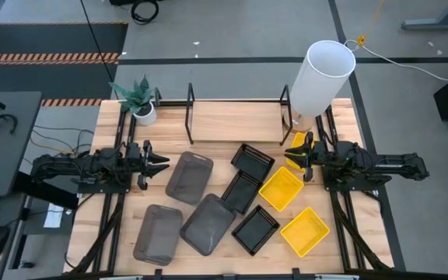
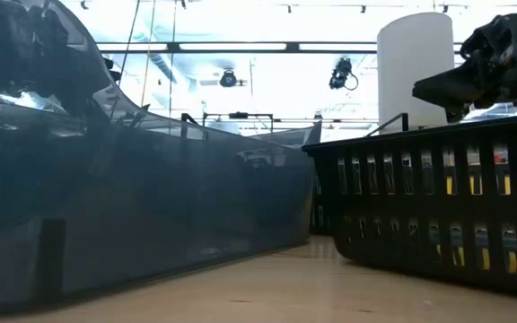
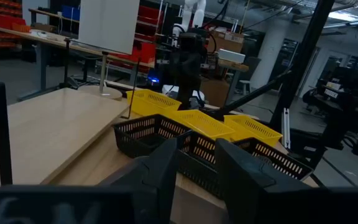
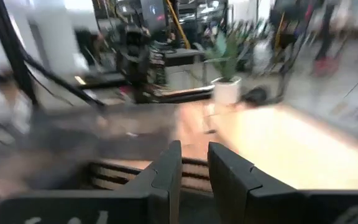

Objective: Stack baskets on shelf by color
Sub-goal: Stack the middle yellow bin on top of the top yellow bin

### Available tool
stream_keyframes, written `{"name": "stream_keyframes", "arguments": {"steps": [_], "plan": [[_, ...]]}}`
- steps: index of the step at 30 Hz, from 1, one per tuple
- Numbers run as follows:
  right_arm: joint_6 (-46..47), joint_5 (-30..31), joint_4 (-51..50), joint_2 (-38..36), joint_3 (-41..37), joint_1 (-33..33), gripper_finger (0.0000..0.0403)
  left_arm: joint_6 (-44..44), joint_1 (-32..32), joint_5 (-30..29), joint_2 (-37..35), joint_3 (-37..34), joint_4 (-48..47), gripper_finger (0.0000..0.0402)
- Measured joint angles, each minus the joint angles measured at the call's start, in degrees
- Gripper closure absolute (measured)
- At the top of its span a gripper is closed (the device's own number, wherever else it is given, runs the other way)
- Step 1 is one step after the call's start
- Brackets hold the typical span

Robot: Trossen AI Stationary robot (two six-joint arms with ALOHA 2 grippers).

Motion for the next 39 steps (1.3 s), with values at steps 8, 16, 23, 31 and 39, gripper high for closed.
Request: {"name": "stream_keyframes", "arguments": {"steps": [8, 16, 23, 31, 39], "plan": [[-15.32, 3.44, 0.91, -0.02, 0.0, 0.0, 0.0318, 0.01, -0.02, -0.02, 0.0, 0.0, 0.0, 0.0285], [-4.28, 11.48, 11.6, -0.04, -0.02, -1.06, 0.0318, 0.01, -0.01, -0.01, 0.01, -0.01, 0.01, 0.0285], [0.18, 10.17, 13.76, -0.02, -0.02, -3.01, 0.0318, 0.01, 0.0, 0.0, 0.0, 0.0, 0.0, 0.0285], [9.87, 5.21, 13.14, 0.13, -0.02, -3.0, 0.0318, 0.01, -0.01, -0.01, 0.0, 0.0, 0.01, 0.0285], [16.4, 2.72, -0.59, 6.8, 5.57, -2.23, 0.0318, 0.01, 0.0, 0.0, 0.0, 0.0, 0.0, 0.0285]]}}
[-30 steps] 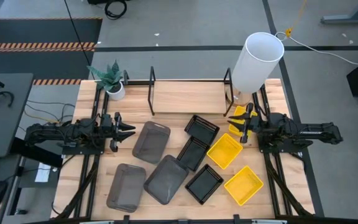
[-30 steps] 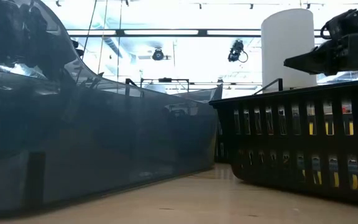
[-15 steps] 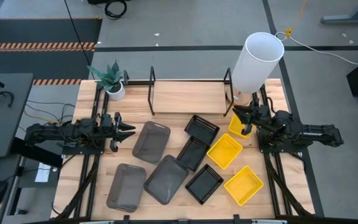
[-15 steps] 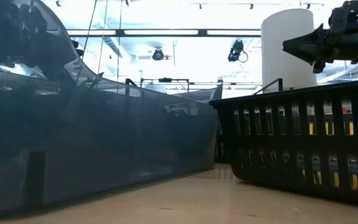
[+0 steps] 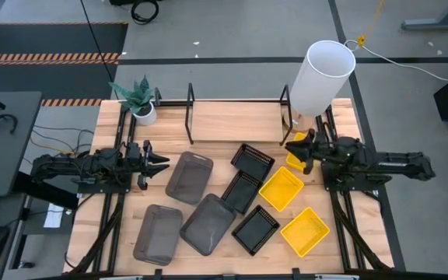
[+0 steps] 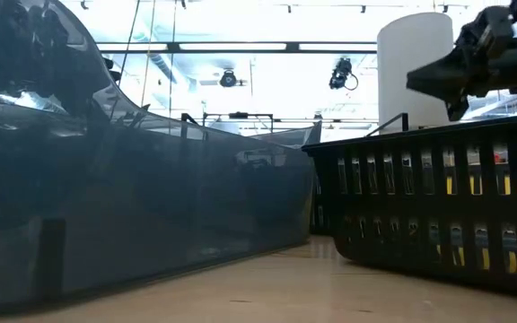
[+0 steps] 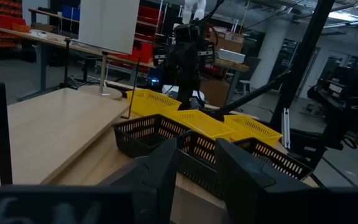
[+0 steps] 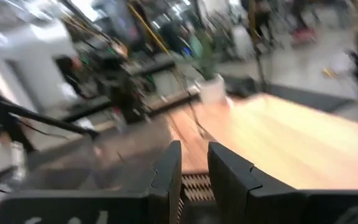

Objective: Stack baskets on shelf by color
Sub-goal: Stack the middle yellow bin on top of the top yellow bin

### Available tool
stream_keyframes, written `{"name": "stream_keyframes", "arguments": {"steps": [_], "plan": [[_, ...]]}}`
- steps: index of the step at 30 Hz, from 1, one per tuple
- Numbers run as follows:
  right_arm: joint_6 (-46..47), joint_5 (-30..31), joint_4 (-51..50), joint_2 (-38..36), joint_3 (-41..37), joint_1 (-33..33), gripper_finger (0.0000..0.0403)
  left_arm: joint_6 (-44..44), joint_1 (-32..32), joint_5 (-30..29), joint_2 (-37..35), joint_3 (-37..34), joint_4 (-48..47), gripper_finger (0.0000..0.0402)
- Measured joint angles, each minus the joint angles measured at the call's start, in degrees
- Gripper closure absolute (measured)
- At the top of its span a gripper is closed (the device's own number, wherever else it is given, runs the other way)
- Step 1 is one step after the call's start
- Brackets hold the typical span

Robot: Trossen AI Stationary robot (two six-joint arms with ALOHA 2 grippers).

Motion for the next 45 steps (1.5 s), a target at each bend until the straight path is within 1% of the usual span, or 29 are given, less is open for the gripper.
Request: {"name": "stream_keyframes", "arguments": {"steps": [13, 20, 27, 31, 41, 45], "plan": [[0.53, -1.3, -2.87, 19.67, 8.02, 5.32, 0.0318, 0.0, 0.0, 0.0, 0.02, 0.0, 0.0, 0.0285], [6.31, -0.65, -7.46, 31.28, 14.75, 10.2, 0.0318, -0.02, 0.0, 0.0, 0.0, 0.0, 0.0, 0.0285], [13.82, 3.67, -16.67, 44.39, 22.38, 16.58, 0.0318, 0.0, -0.01, 0.0, 0.0, 0.0, 0.0, 0.0285], [17.72, 5.67, -22.21, 50.26, 27.37, 19.65, 0.0318, 0.0, -0.02, 0.0, 0.0, 0.0, 0.0, 0.0285], [26.82, 6.72, -35.59, 63.15, 38.96, 24.61, 0.0318, 0.0, -0.01, 0.0, 0.0, 0.0, 0.0, 0.0285], [28.53, 5.54, -38.09, 67.68, 43.56, 26.38, 0.0303, -0.02, -0.02, 0.0, 0.0, -0.02, 0.0, 0.0285]]}}
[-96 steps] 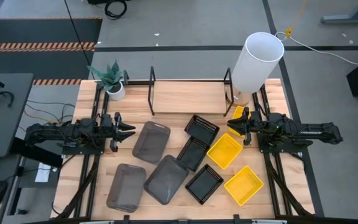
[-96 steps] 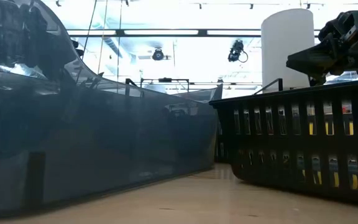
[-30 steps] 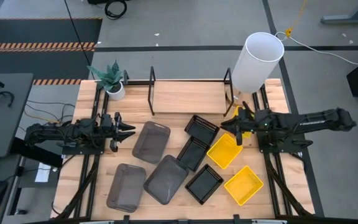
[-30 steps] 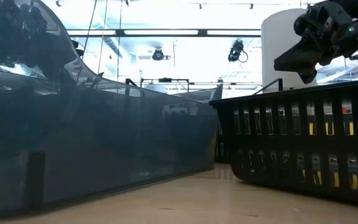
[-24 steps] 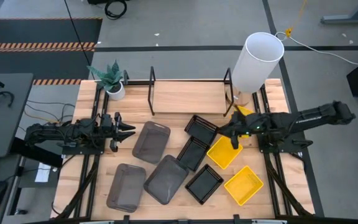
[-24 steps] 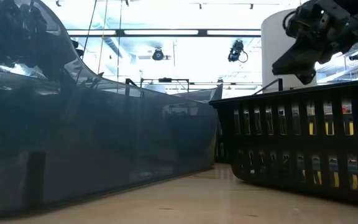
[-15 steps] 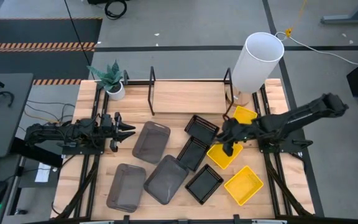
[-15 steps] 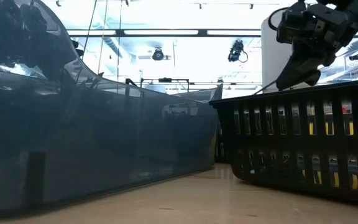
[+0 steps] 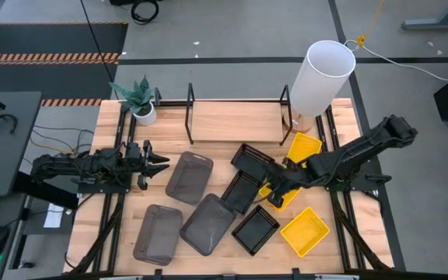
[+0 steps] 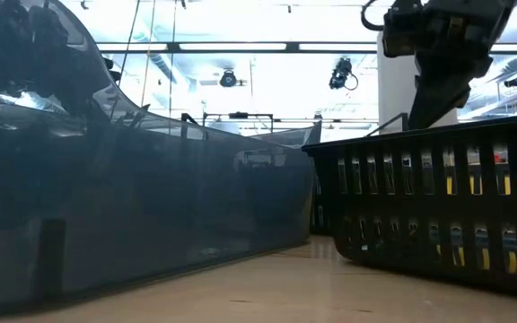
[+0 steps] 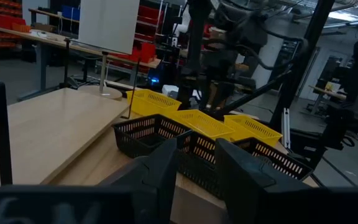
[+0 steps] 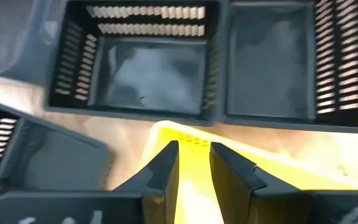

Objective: Stack baskets on shelf by color
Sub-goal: Stack the middle yellow bin on top of the top yellow bin

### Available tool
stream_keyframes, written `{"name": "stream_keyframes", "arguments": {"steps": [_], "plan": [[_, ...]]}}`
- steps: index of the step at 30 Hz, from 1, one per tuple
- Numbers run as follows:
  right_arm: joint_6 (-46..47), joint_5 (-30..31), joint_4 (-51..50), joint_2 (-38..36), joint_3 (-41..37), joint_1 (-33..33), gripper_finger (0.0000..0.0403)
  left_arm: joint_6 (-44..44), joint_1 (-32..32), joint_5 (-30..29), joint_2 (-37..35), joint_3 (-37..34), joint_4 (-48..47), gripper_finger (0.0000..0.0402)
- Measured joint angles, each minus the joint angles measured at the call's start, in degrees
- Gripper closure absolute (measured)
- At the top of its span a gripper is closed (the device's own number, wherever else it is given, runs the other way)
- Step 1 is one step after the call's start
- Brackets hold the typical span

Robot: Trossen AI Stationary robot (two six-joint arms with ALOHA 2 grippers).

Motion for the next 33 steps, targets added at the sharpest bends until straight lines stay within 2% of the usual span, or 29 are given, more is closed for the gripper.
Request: {"name": "stream_keyframes", "arguments": {"steps": [8, 12, 23, 33], "plan": [[4.91, -2.77, -8.19, 9.66, 9.39, 2.05, 0.0235, 0.02, 0.0, -0.02, 0.02, 0.02, 0.0, 0.0285], [6.94, -4.43, -12.82, 13.65, 13.61, 2.56, 0.0216, 0.02, 0.0, 0.0, 0.01, 0.02, 0.0, 0.0285], [7.58, -7.95, -13.47, 19.91, 15.28, 2.37, 0.0227, 0.02, 0.02, -0.02, 0.0, 0.0, 0.0, 0.0285], [7.42, -8.33, -12.19, 20.86, 14.91, 1.7, 0.025, 0.0, 0.0, 0.0, 0.0, 0.02, -0.11, 0.0285]]}}
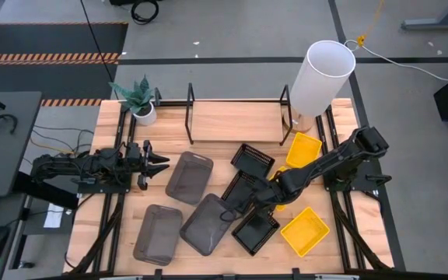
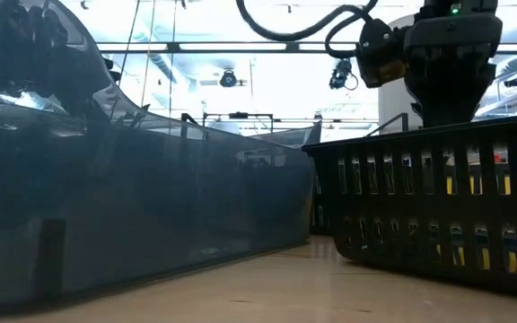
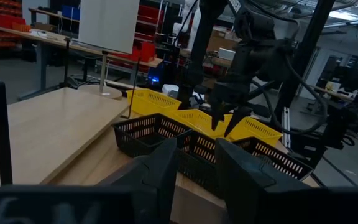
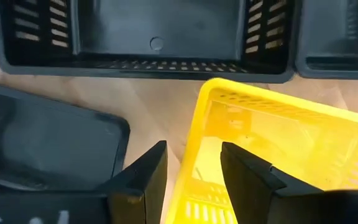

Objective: Stack baskets on shelf by color
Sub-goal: Stack the middle yellow bin on top of the top yellow bin

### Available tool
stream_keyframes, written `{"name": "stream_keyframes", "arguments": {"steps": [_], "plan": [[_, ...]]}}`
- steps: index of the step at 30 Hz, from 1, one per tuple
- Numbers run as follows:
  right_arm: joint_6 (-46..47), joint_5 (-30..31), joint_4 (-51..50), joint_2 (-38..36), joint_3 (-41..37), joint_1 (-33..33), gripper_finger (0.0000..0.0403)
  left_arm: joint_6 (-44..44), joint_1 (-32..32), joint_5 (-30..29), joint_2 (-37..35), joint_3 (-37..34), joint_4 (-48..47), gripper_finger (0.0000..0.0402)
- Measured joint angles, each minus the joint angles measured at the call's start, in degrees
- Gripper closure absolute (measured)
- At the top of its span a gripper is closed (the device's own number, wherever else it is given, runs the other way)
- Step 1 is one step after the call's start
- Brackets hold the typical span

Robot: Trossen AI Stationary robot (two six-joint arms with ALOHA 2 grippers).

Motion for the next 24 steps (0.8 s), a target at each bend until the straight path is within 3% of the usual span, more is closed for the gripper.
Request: {"name": "stream_keyframes", "arguments": {"steps": [10, 19, 24], "plan": [[-0.63, -1.15, 1.33, 2.48, -1.2, -0.33, 0.0294, 0.02, 0.01, -0.01, 0.0, 0.0, -0.02, 0.0285], [-1.09, -3.92, -0.16, 3.02, -1.2, -0.67, 0.0388, 0.02, 0.01, 0.01, 0.51, 0.0, -0.09, 0.0285], [-0.39, -5.89, -1.19, 2.91, -1.05, -0.67, 0.0388, 0.0, 0.01, -0.02, 0.5, 0.0, 0.04, 0.0285]]}}
